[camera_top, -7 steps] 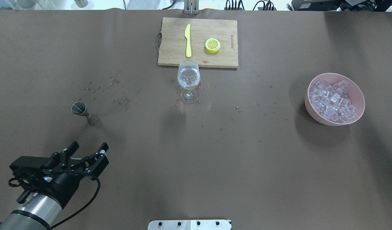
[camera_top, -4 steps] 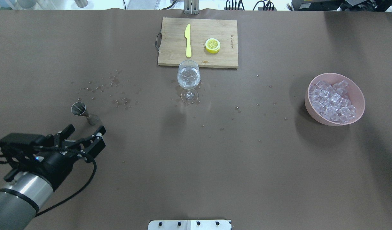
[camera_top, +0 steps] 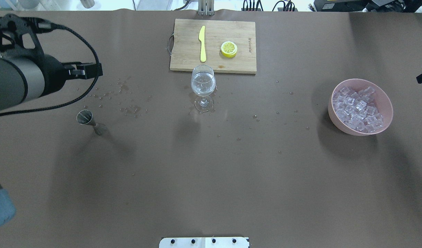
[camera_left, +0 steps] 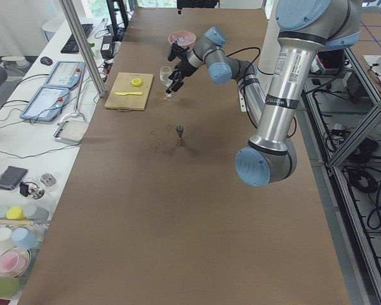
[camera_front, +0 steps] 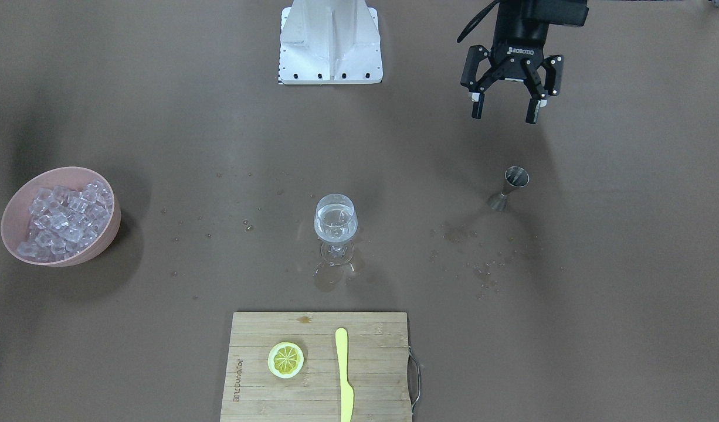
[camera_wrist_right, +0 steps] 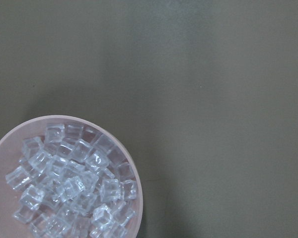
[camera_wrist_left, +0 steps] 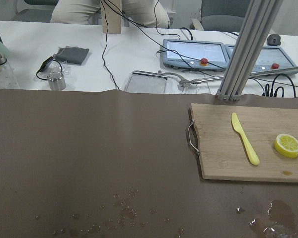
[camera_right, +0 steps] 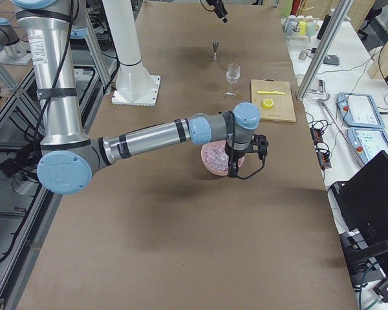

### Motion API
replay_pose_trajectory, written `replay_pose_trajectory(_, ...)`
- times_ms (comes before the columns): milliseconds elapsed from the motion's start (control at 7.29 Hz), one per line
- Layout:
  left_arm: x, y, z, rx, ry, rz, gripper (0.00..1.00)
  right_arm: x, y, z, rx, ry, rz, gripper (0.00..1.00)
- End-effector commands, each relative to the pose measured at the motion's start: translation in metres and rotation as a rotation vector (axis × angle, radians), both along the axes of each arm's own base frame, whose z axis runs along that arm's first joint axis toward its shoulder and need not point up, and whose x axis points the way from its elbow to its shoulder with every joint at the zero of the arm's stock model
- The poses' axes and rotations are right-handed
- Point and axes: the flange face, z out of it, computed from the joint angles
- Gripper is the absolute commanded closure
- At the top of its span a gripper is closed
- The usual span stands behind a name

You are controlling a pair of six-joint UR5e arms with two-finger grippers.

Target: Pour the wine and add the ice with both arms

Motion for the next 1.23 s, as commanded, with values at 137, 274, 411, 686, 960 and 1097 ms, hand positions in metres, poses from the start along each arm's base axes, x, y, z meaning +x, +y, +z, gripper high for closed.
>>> replay_pose_trajectory(137, -0.036, -0.121, 0.05, -0.168, -0.107, 0.05, 0.01, -0.055, 0.002, -0.012, 0.053, 0.031, -0.095, 0.0)
replay_pose_trajectory(274, -0.062, -0.135, 0.061, -0.133, -0.178, 0.077, 0.01, -0.07, -0.004, -0.027, 0.065, 0.036, -0.096, 0.0)
replay_pose_trajectory(411, -0.082, -0.144, 0.077, -0.13, -0.209, 0.157, 0.01, -0.089, -0.002, -0.049, 0.114, 0.068, -0.105, 0.0)
replay_pose_trajectory(686, -0.134, -0.181, 0.127, -0.156, -0.223, 0.323, 0.01, -0.135, 0.001, -0.068, 0.184, 0.118, -0.169, 0.0)
replay_pose_trajectory(960, -0.144, -0.184, 0.128, -0.149, -0.233, 0.329, 0.01, -0.166, 0.008, -0.066, 0.257, 0.174, -0.25, 0.0)
replay_pose_trajectory(1097, -0.145, -0.185, 0.127, -0.148, -0.233, 0.327, 0.01, -0.171, 0.009, -0.06, 0.279, 0.183, -0.29, 0.0)
